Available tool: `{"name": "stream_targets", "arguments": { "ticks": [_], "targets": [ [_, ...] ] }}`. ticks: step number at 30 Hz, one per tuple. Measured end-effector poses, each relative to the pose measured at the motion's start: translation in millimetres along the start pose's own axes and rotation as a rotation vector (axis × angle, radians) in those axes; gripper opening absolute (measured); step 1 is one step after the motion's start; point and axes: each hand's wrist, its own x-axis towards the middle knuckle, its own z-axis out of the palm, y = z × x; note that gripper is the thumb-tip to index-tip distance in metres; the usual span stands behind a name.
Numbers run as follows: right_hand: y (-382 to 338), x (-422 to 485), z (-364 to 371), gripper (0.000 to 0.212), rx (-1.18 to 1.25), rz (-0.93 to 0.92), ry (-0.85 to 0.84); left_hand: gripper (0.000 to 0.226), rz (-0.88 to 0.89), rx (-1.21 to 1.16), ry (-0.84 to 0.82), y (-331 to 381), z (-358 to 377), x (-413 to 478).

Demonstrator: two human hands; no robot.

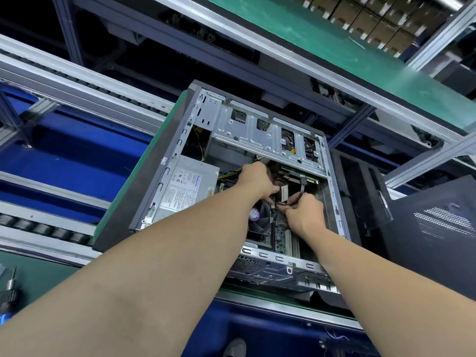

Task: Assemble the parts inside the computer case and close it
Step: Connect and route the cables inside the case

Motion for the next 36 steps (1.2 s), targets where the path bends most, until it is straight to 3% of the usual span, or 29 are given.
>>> {"name": "stream_targets", "arguments": {
  "ticks": [4, 9, 16, 21, 24, 27, 30, 36],
  "targets": [
    [1.7, 0.9, -0.9, 0.009, -0.076, -0.031, 0.027, 0.031, 0.056, -0.049, 0.006, 1.8, -0.2, -2.9],
    [0.1, 0.3, -1.6, 0.016, -0.200, -0.004, -0.022, 0.017, 0.063, 0.009, 0.077, 0.1, 1.2, 0.2],
    [1.5, 2.2, -0.7, 0.016, -0.110, 0.001, -0.006, 0.009, 0.108, 0.061, 0.075, -2.9, 0.9, 3.6],
    [1.8, 5.2, 0.4, 0.018, -0.030, 0.023, -0.018, 0.025, 0.172, 0.220, -0.002, -5.6, -0.3, 2.5],
    [1.9, 7.4, 3.2, 0.015, 0.077, 0.045, -0.086, 0.047, 0.181, 0.261, 0.004, -6.1, 0.2, 3.1],
    [-0.4, 7.6, 4.6, 0.014, 0.277, 0.102, -0.112, 0.037, 0.206, 0.219, 0.014, -5.5, -1.2, 3.4],
    [0.2, 6.4, 4.5, 0.012, 0.326, 0.094, -0.094, 0.026, 0.284, 0.252, 0.019, -5.0, 0.9, 4.0],
    [-2.6, 6.8, 7.2, 0.006, 0.254, 0.027, -0.060, 0.052, 0.256, 0.216, 0.019, -6.4, 4.4, 2.0]
  ]
}}
